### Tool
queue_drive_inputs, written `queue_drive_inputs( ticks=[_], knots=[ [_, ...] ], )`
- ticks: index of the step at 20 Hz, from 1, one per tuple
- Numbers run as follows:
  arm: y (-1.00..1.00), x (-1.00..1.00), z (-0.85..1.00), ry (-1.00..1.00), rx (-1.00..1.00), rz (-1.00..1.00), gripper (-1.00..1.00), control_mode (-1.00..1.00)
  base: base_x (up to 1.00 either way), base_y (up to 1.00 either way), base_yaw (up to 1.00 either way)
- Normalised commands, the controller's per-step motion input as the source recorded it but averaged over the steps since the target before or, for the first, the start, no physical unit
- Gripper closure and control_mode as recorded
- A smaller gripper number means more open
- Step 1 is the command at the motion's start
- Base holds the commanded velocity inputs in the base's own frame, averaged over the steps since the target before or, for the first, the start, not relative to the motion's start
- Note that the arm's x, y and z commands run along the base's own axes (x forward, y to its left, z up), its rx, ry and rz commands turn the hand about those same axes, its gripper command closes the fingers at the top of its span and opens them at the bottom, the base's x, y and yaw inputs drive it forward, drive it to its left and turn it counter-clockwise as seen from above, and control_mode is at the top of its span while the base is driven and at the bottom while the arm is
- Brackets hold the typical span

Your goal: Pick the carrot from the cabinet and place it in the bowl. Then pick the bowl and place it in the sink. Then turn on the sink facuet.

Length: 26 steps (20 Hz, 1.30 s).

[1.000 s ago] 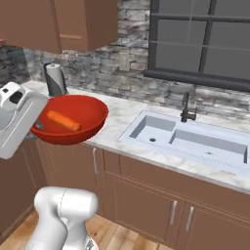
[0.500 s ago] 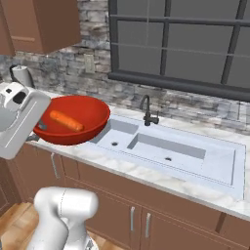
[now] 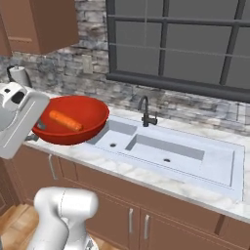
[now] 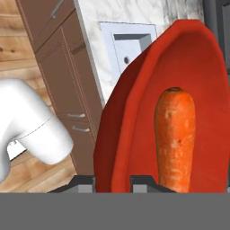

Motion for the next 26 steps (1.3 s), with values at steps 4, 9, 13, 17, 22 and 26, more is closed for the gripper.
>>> queue_drive_inputs(
  ticks=[4,9,13,17,22,26],
  knots=[
    [0.0,0.0,0.0,0.0,0.0,0.0,1.0,1.0,0.17,-0.07,-0.21],
    [0.0,0.0,0.0,0.0,0.0,0.0,1.0,1.0,0.12,0.0,-0.3],
    [0.0,0.0,0.0,0.0,0.0,0.0,1.0,1.0,0.18,0.0,-0.32],
    [0.0,0.0,0.0,0.0,0.0,0.0,1.0,1.0,0.25,0.0,-0.3],
    [0.0,0.0,0.0,0.0,0.0,0.0,1.0,1.0,0.31,0.0,-0.24],
    [0.0,0.0,0.0,0.0,0.0,0.0,1.0,1.0,0.41,0.04,-0.21]
  ],
)
